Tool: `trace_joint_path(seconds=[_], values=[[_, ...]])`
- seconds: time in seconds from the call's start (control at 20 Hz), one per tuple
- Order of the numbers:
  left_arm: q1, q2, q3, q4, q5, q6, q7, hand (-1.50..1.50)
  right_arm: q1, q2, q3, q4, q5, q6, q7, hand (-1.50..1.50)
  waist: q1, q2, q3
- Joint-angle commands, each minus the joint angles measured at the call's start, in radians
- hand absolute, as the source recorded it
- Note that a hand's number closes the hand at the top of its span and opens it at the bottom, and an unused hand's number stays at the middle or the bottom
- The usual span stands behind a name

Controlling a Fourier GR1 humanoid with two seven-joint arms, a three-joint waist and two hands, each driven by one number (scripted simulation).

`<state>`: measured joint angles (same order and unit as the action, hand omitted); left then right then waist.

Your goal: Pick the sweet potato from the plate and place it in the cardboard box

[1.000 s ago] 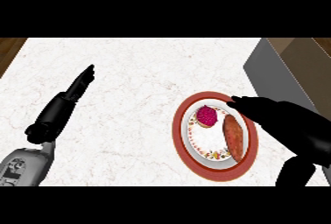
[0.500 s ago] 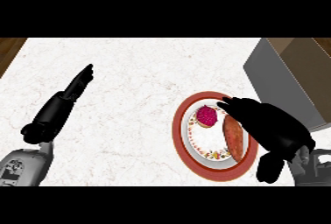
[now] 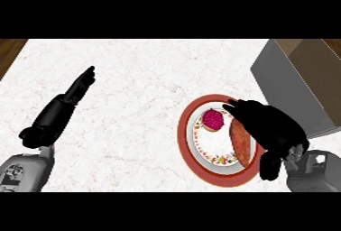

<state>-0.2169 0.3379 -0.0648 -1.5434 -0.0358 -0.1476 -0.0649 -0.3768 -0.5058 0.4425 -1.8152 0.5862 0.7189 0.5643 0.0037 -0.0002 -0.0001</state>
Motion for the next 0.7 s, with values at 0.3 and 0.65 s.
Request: trace_joint_path(seconds=[0.3, 0.65], values=[[0.035, -0.025, 0.034, -0.075, -0.023, -0.042, 0.046, 0.0, 0.036, 0.04, -0.031, 0.185, 0.152, -0.074, -0.244, -1.5, 0.003, 0.001, 0.0], [0.042, -0.064, 0.047, -0.059, -0.068, -0.047, 0.026, 0.0, 0.123, 0.072, -0.041, 0.166, 0.269, -0.106, -0.257, -1.5, -0.003, 0.0, 0.0]])
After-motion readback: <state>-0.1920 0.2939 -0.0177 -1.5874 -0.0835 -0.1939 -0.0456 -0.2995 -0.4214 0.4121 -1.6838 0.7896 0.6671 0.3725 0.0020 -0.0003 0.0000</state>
